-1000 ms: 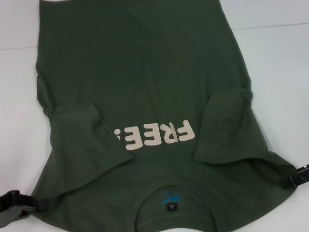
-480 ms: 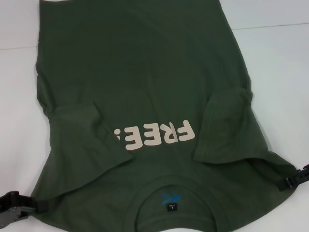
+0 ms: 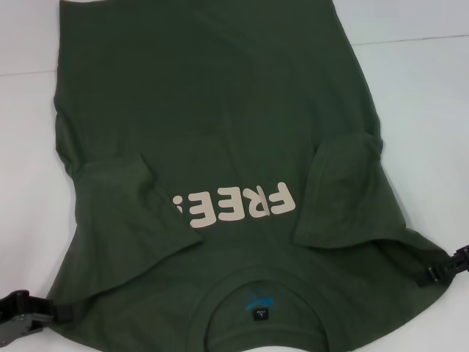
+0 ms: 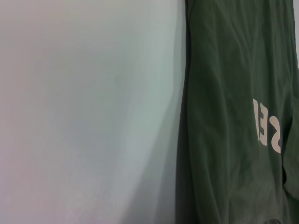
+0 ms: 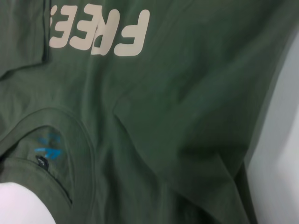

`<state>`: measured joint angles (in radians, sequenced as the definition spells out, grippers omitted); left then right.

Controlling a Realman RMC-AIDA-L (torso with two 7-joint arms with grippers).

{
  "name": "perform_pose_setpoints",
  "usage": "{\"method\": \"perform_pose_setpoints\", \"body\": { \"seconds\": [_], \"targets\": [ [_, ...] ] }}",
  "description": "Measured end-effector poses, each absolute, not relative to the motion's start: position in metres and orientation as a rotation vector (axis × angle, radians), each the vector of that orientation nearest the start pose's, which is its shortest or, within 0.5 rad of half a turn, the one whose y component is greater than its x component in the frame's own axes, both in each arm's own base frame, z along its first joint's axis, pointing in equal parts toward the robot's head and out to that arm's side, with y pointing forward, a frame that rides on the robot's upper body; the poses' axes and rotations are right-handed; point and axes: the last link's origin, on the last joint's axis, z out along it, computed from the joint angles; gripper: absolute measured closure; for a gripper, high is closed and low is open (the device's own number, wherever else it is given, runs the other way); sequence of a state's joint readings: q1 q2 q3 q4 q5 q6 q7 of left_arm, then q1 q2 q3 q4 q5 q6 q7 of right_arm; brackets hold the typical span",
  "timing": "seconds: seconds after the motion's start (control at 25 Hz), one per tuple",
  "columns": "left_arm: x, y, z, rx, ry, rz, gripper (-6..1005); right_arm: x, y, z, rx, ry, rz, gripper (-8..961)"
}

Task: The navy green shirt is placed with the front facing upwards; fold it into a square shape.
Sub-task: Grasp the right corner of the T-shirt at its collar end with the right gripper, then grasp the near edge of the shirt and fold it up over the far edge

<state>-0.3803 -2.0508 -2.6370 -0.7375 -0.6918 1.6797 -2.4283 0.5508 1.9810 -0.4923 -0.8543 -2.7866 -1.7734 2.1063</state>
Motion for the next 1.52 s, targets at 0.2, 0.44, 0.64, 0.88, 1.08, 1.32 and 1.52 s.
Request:
{"method": "perform_pose_setpoints", "body": {
  "seconds": [0.2,0.44,0.64,0.88,1.08,1.32,1.52],
  "targets": [
    [-0.351,0.252,0.02,2.133,2.37,0.382,971,0.342,0.292,0.069,-2.45,1.694,-0.181,82],
    [-0.351,0.252,0.021,2.134,2.368,0.381,971,0.345,0.292,0.066,-2.437,1.724,-0.189,298],
    [-0.351,0.252,0.022,2.135,2.366,0.386,971,0.346,0.292,0.067,-2.423,1.745,-0.191,503],
    [-0.35,0.253,0.023,2.138,2.363,0.389,971,0.347,0.293,0.074,-2.401,1.751,-0.186,759],
    [-0.35,0.252,0.023,2.134,2.36,0.387,970,0.347,0.294,0.075,-2.401,1.747,-0.2,838],
    [-0.347,0.249,0.028,2.133,2.318,0.355,967,0.344,0.294,0.089,-2.383,1.742,-0.256,932],
    [-0.345,0.243,0.034,2.122,2.269,0.257,962,0.337,0.288,0.103,-2.383,1.733,-0.373,932]
  ]
}}
